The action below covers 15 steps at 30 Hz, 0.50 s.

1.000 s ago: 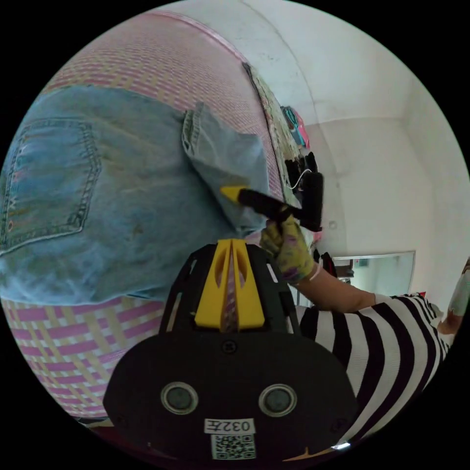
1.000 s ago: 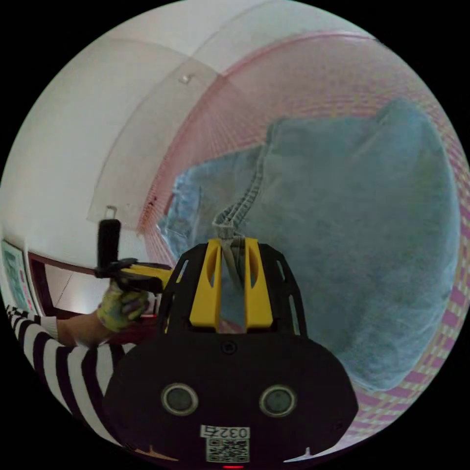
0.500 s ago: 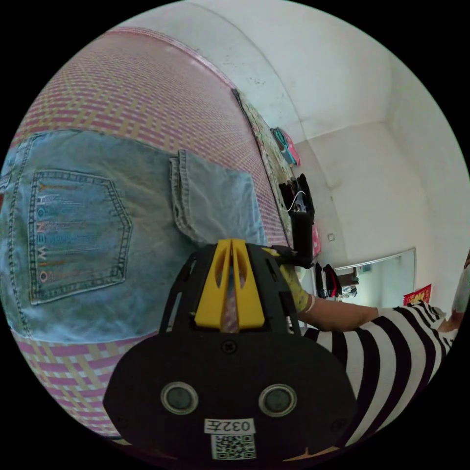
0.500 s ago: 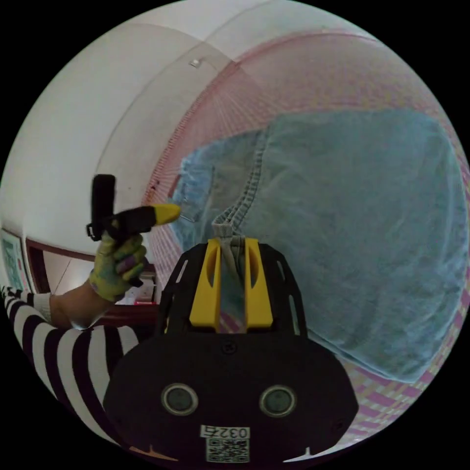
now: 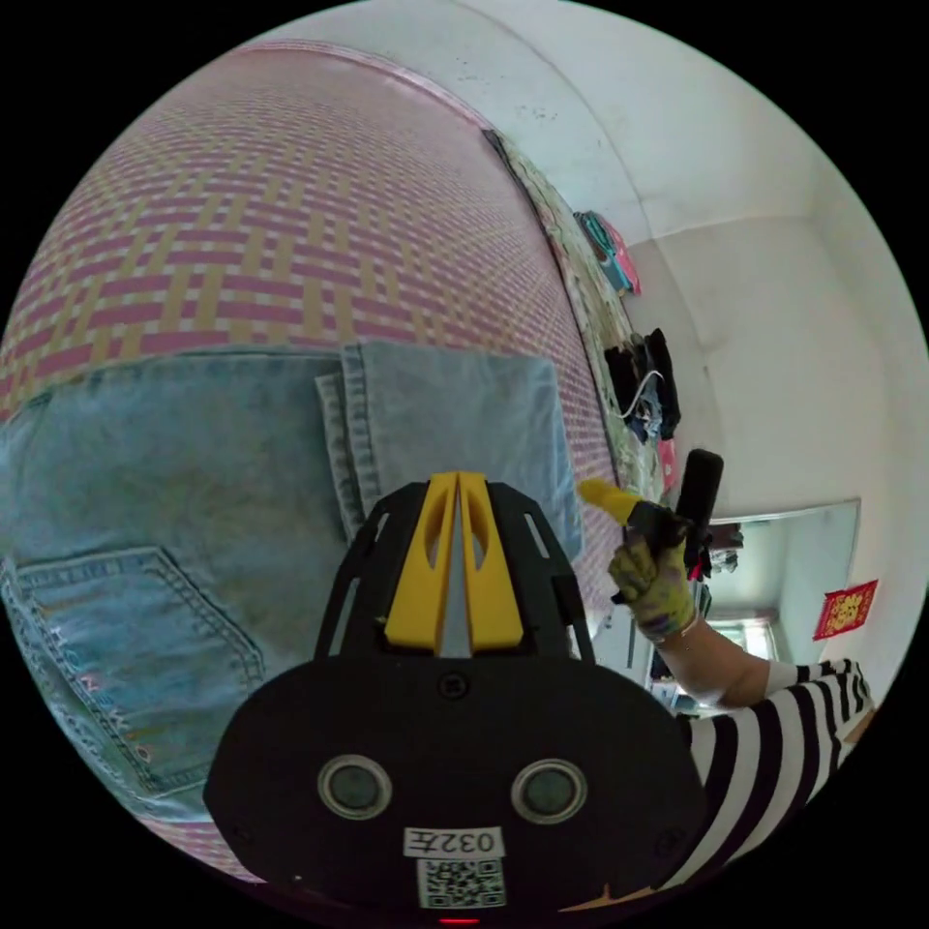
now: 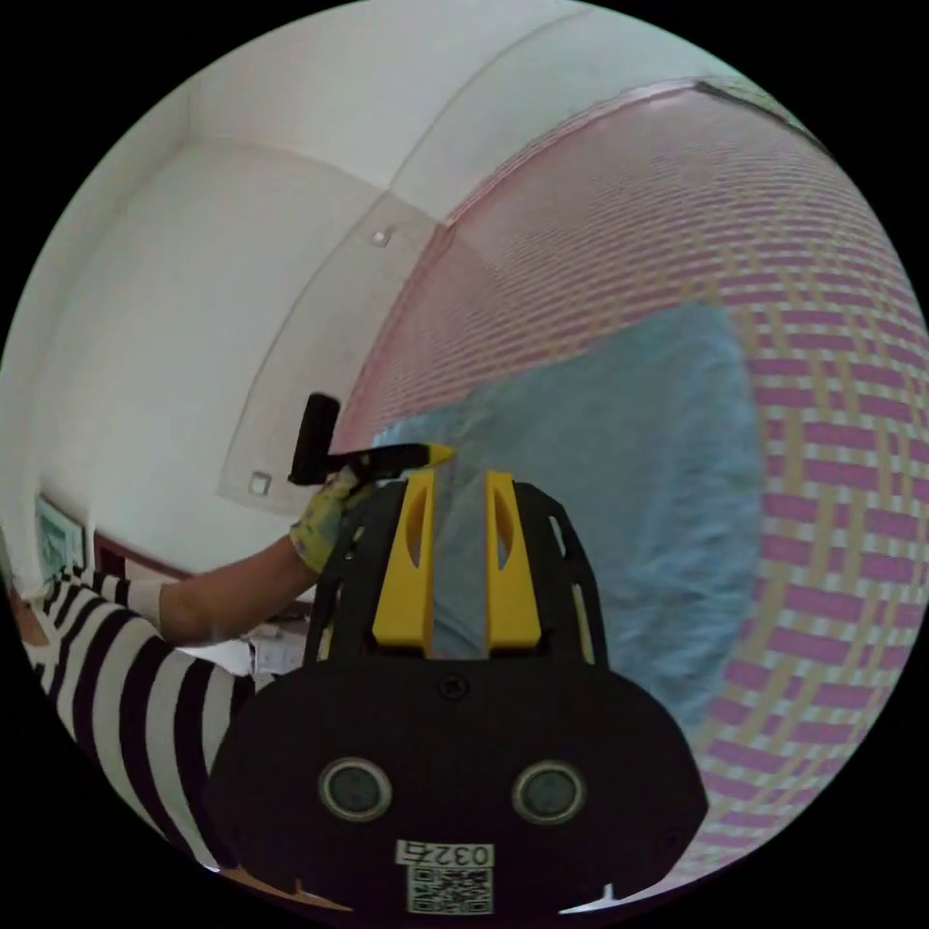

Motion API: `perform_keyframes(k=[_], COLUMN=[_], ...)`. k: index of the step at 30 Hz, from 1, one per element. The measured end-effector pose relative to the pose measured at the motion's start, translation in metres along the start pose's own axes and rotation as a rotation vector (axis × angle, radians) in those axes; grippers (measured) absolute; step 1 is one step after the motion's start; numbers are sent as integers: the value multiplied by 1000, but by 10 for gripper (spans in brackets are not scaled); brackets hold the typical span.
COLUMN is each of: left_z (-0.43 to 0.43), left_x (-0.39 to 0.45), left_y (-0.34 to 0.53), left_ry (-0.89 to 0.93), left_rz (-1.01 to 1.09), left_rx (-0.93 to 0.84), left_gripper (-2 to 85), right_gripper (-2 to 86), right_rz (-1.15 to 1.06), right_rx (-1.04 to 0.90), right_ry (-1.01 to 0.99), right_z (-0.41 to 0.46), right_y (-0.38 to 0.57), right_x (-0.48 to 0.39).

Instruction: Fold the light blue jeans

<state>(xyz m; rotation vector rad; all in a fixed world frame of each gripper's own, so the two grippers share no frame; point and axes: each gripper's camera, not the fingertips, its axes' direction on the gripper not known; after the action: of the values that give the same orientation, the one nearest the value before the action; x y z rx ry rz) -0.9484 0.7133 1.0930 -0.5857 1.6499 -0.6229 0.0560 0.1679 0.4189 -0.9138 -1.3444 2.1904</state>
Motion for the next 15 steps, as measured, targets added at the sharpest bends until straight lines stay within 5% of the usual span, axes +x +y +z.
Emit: perform_keyframes(k=[5, 9, 12, 15], left_z=[-40, -33, -24, -20], left_x=[-32, -62, -52, -29], left_y=[-6, -11, -27, -41], left_ry=[30, 109, 172, 27], left_rz=[-233, -351, -289, -260], left_rx=[250, 197, 155, 94], left_gripper=[1, 119, 123, 96], right_gripper=[80, 80, 81, 80], right_rz=[160, 189, 214, 211], right_rx=[114, 141, 148, 114], right_ry=[43, -1, -26, -20], right_z=[-63, -62, -51, -40], right_y=[-14, -9, -5, -3], right_x=[69, 87, 95, 96])
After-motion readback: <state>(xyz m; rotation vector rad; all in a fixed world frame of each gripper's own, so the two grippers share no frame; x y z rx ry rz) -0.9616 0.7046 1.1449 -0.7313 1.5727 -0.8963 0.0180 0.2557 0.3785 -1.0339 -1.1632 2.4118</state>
